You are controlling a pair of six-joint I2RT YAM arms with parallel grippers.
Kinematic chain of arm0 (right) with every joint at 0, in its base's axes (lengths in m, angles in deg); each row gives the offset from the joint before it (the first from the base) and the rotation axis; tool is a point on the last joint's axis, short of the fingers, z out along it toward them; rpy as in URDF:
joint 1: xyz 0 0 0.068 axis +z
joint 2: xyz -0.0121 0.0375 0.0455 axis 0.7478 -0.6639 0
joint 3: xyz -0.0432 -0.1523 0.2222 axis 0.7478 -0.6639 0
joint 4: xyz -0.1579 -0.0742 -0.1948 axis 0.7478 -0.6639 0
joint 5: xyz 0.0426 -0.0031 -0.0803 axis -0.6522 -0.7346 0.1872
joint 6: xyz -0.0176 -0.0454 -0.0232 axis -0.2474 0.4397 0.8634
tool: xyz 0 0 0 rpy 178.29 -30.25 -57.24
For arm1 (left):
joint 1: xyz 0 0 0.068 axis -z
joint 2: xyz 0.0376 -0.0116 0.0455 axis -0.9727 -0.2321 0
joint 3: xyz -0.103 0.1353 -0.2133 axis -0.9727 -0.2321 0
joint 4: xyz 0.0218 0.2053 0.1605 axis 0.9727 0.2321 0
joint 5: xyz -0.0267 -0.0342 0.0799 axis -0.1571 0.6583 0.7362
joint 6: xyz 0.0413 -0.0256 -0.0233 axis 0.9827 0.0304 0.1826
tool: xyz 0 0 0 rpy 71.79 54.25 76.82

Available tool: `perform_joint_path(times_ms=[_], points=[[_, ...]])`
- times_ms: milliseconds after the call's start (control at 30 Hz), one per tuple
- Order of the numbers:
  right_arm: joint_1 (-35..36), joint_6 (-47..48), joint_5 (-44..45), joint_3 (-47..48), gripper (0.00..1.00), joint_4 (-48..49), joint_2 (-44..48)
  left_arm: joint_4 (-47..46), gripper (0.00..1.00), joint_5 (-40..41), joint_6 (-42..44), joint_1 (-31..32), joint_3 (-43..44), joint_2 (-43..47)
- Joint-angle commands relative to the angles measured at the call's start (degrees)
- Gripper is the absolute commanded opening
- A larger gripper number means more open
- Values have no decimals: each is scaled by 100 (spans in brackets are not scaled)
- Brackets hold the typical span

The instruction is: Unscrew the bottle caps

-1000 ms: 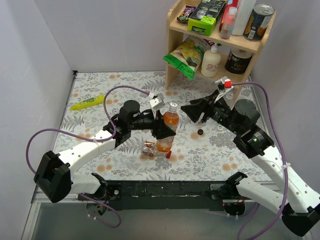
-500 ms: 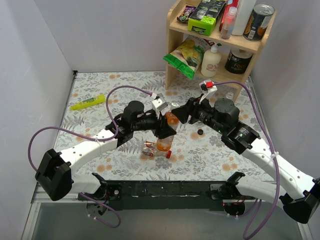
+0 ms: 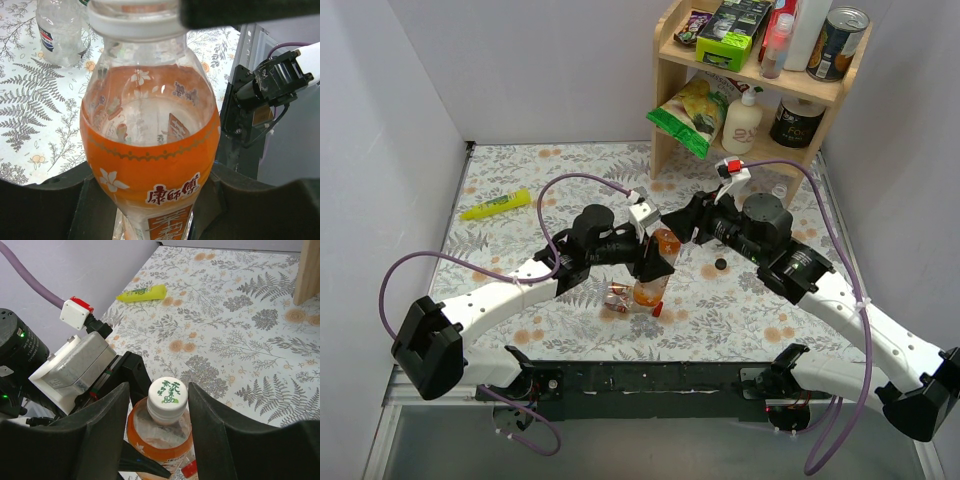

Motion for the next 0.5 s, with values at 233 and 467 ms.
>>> perform_joint_path(times_ms=[233, 467], points=[[47, 14, -97, 251, 51, 403, -91, 32, 34, 205, 224, 168, 285, -1], [38, 180, -361, 172, 24, 561, -91, 32, 34, 38, 251, 168, 285, 43]])
